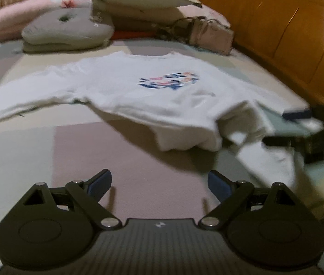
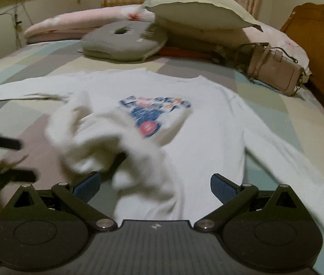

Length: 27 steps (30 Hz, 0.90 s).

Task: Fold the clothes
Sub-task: 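Move the left gripper to the sleeve bunched on the body, then grasp the bunched sleeve with the left gripper and pull it outward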

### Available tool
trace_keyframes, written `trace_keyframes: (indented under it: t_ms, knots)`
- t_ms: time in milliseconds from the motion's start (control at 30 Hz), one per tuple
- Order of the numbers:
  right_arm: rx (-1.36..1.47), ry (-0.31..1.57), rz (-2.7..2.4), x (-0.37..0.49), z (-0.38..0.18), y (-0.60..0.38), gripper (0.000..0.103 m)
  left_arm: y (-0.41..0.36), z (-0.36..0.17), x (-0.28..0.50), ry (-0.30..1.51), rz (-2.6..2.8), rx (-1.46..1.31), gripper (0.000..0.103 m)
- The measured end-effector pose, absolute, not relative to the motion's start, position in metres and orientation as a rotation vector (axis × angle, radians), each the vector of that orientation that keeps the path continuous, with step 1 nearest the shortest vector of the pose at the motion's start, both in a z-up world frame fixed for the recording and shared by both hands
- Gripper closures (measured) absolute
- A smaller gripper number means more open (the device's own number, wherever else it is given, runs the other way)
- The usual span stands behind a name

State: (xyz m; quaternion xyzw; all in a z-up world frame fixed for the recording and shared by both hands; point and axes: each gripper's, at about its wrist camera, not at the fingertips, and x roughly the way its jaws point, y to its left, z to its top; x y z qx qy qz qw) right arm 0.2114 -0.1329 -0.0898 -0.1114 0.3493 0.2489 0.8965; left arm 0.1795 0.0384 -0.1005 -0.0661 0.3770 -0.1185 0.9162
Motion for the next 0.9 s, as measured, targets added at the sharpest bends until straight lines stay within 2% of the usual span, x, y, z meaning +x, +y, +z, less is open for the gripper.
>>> trace_keyframes:
  t_ms: [100, 267, 367, 400, 433, 467, 533, 567, 600, 900]
  knots:
    - [-0.234, 0.739, 0.511, 0.189, -0.096, -0.14, 0.0, 0.03, -0.104, 0.182, 0.771, -0.288, -0.184, 0.016]
    - [-0.238, 0.775, 0.469, 0.173, -0.105, -0.153, 0.0, 0.016, -0.109, 0.187, 0.758, -0.361, -0.269, 0.044]
    - [-0.199, 0.782, 0.451, 0.172, -0.106, -0.164, 0.0, 0.01, -0.111, 0.196, 0.729, -0.361, -0.324, 0.054]
    - [-0.185, 0.783, 0.449, 0.172, -0.107, -0.166, 0.0, 0.007, -0.113, 0.2, 0.721, -0.35, -0.329, 0.055]
    - [-0.171, 0.784, 0.448, 0.173, -0.107, -0.168, 0.0, 0.004, -0.114, 0.204, 0.713, -0.339, -0.334, 0.062]
    - [-0.156, 0.785, 0.447, 0.173, -0.107, -0.17, 0.0, 0.002, -0.115, 0.208, 0.705, -0.329, -0.339, 0.075]
    - [-0.127, 0.788, 0.446, 0.173, -0.107, -0.174, 0.0, -0.003, -0.119, 0.216, 0.695, -0.306, -0.355, 0.084]
    - [-0.127, 0.786, 0.445, 0.172, -0.107, -0.175, 0.0, -0.002, -0.121, 0.219, 0.704, -0.292, -0.377, 0.094]
    - [-0.13, 0.783, 0.444, 0.171, -0.107, -0.175, 0.0, -0.001, -0.123, 0.223, 0.712, -0.278, -0.399, 0.097]
    - [-0.16, 0.764, 0.449, 0.161, -0.103, -0.175, 0.0, 0.038, -0.102, 0.181, 0.679, -0.159, -0.366, 0.101]
